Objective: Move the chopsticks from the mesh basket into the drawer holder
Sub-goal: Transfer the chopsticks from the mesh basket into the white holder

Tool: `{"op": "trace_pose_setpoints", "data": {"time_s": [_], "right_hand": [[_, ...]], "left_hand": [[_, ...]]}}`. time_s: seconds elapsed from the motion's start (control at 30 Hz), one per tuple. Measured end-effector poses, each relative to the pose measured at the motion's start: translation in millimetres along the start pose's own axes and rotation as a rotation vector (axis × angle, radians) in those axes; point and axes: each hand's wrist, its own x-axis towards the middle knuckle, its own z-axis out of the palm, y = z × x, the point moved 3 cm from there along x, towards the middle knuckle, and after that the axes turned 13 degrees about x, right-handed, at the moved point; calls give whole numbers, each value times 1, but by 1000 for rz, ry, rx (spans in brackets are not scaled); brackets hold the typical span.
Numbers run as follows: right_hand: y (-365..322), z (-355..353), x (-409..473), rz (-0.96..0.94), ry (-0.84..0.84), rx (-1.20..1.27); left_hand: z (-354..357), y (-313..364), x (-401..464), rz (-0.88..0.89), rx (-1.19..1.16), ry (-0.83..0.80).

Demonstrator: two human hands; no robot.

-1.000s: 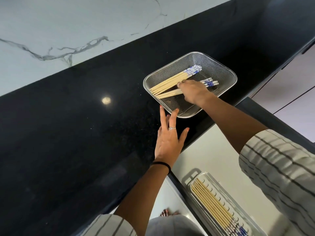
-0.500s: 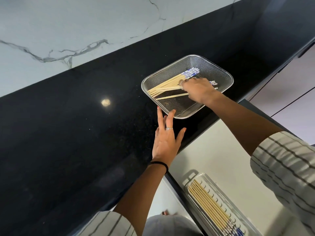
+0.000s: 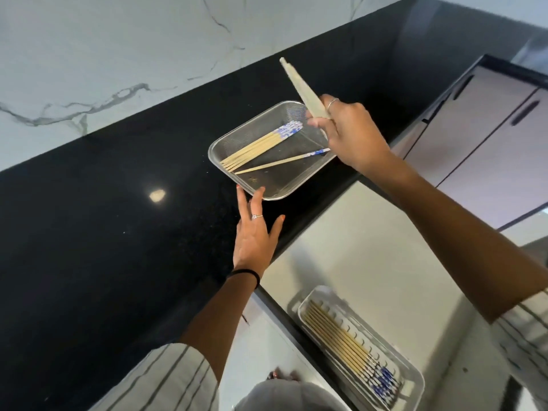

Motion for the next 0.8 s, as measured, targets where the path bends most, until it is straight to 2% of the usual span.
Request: {"op": "trace_pose_setpoints", "data": {"time_s": [0.17, 0.27, 0.43, 0.63, 0.8], "right_hand": [[7, -25, -60, 89, 141, 305], [22, -22, -102, 195, 92, 403], [56, 8, -176, 472, -141, 480], [91, 44, -250, 666, -507, 316], [105, 77, -292, 743, -679, 84]], "left_hand": [[1, -1, 0, 0, -1, 2], [2, -1, -1, -15, 3, -3], [1, -1, -1, -18, 9, -13], [1, 2, -5, -33, 24, -17], [1, 3, -6, -41, 51, -2]]}}
